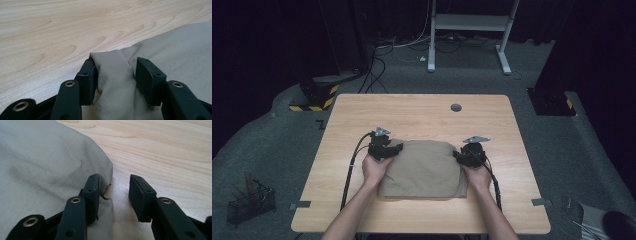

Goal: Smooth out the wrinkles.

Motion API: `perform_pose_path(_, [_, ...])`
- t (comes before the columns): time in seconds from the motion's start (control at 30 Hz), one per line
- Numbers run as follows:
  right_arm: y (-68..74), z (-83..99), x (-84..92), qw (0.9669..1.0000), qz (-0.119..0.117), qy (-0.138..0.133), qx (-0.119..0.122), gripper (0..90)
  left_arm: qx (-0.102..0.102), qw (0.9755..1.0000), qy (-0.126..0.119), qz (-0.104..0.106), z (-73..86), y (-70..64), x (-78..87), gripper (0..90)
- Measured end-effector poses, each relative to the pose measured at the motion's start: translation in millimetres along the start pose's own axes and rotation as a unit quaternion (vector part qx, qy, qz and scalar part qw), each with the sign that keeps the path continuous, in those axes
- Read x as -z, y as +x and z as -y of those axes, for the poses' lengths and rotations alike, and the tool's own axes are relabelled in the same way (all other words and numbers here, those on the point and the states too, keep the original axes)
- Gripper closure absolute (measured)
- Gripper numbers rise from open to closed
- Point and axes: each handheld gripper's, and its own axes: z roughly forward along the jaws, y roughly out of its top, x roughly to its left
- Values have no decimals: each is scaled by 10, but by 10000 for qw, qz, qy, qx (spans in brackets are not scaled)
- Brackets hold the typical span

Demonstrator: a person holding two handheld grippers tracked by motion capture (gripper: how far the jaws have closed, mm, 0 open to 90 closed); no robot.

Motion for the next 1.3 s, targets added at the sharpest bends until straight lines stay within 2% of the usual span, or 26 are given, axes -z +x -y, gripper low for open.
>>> perform_pose_path(0.4, [43, 129, 128, 10000, -62, 7, 39, 573, 45, 9999, -100, 66, 153, -101, 135, 475])
perform_pose_path(0.73, [63, 215, 213, 9999, -61, -31, 78, 564, -11, 9998, -125, 121, 216, -162, 207, 450])
perform_pose_path(0.83, [58, 247, 254, 9998, 32, -174, 45, 564, -28, 9998, -140, 122, 217, -158, 218, 436])
perform_pose_path(0.97, [44, 269, 285, 9998, 48, -205, 19, 563, 40, 9997, -185, 172, 208, -133, 254, 406])
perform_pose_path(1.07, [27, 257, 366, 9993, 98, -371, -7, 564, 56, 9994, -288, 161, 196, -109, 318, 398])
perform_pose_path(1.2, [79, 233, 505, 9978, -2, -661, -16, 567, -17, 9985, -508, 191, 172, -129, 470, 389])
perform_pose_path(1.3, [192, 212, 583, 9965, -213, -795, 130, 569, -178, 9972, -655, 302, 156, -208, 582, 382])
